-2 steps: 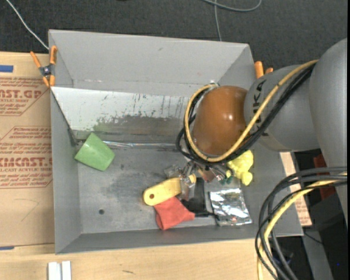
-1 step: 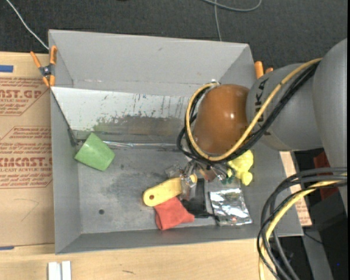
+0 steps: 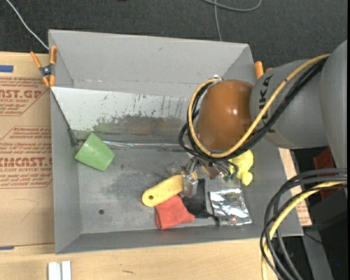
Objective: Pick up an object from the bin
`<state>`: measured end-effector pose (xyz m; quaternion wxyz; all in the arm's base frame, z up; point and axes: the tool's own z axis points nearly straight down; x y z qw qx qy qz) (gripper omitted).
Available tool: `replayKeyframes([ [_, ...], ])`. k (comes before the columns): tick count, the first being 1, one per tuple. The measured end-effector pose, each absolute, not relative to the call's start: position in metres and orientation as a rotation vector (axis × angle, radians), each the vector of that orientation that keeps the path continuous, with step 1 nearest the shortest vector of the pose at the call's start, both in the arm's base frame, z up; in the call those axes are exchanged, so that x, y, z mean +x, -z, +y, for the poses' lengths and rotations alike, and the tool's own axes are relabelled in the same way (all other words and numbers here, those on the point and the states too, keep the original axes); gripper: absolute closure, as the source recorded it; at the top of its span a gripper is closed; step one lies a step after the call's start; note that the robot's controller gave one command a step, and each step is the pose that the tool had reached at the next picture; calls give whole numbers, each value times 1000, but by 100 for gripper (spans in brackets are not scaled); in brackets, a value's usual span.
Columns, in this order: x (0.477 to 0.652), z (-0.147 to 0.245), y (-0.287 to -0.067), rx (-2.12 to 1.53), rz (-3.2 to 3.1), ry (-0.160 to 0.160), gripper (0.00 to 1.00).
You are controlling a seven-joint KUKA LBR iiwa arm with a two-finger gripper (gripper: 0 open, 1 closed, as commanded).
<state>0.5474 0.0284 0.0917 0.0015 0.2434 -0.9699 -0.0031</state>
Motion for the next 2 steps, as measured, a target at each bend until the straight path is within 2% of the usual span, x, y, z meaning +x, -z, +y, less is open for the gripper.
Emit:
replayKeyframes([
  [1,548,29,-102,764,-3044,10,100],
  [2,546,29,-122,763,-3039,12,100],
])
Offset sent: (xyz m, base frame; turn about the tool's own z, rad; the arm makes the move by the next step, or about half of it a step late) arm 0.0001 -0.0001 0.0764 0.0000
